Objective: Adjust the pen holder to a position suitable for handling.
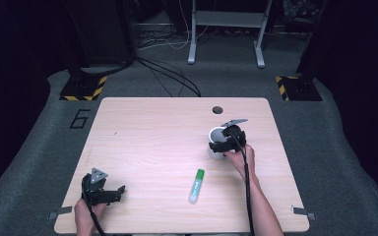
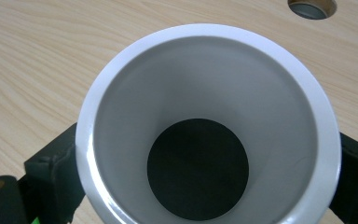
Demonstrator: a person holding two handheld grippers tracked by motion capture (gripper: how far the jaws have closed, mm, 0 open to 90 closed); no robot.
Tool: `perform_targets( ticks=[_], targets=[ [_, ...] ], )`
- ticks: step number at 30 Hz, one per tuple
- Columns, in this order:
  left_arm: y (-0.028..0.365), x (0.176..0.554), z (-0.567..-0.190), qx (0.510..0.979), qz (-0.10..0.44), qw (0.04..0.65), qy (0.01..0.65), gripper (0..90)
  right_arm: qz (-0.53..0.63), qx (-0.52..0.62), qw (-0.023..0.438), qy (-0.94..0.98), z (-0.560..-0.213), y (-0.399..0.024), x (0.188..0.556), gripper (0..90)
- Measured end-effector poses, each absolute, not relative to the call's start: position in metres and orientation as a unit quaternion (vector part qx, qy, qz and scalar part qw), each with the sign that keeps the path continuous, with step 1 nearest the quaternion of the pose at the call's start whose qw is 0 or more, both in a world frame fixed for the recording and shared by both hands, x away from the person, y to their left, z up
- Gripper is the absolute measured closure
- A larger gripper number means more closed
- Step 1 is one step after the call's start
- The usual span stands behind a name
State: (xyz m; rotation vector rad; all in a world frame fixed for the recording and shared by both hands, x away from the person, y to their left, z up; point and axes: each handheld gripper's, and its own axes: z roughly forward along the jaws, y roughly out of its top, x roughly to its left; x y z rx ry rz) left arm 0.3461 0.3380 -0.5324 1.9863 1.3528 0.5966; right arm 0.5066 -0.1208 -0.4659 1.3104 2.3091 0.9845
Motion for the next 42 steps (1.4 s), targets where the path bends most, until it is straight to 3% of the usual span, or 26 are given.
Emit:
perform_targets(
  ticks=[42],
  targets=[
    [0.338,0.346,-0.532,0.758,0.228,0.327,0.516,0.6,0.351,0.408,0.136,0.832,-0.466,-0.056,0.509,5.0]
  ],
)
